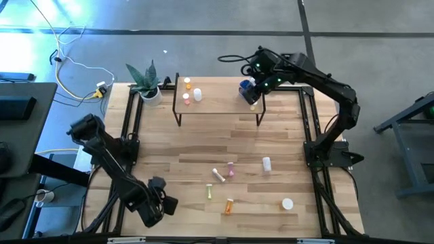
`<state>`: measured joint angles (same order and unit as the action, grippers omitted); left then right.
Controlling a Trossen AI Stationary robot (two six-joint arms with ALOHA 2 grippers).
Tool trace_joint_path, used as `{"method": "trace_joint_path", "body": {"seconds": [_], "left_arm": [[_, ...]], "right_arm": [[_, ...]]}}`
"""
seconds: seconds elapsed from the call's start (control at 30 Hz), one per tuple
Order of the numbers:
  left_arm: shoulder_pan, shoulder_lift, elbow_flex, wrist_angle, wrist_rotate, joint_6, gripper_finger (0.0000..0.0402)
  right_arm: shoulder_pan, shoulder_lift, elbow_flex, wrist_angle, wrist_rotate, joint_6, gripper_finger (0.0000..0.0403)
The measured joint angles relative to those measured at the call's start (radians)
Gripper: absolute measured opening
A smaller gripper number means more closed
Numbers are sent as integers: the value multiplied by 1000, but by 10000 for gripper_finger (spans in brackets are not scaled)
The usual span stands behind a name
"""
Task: Pick and place medicine bottles onto shelf by color
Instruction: Put the left yellow pill bottle on the shelf
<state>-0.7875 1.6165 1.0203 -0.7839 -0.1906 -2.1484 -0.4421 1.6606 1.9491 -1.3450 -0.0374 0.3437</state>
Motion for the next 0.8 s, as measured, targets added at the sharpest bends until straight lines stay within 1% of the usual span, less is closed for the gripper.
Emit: {"method": "trace_joint_path", "body": {"seconds": [0.23, 0.33, 0.6, 0.7, 0.8], "left_arm": [[-21, 68, 1, 59, 7, -44, 252], [-21, 105, 0, 59, 40, -48, 252], [-20, 182, 4, 76, 68, -48, 250], [-19, 188, 4, 74, 92, -23, 237], [-18, 189, 3, 71, 95, 10, 211]], "right_arm": [[44, 0, 0, -27, 52, 0, 195], [56, 0, 0, -27, 54, 0, 195], [65, 0, 0, -27, 55, 6, 195], [65, 0, 0, -27, 56, 18, 195], [65, 1, 0, -27, 56, 18, 195]]}}
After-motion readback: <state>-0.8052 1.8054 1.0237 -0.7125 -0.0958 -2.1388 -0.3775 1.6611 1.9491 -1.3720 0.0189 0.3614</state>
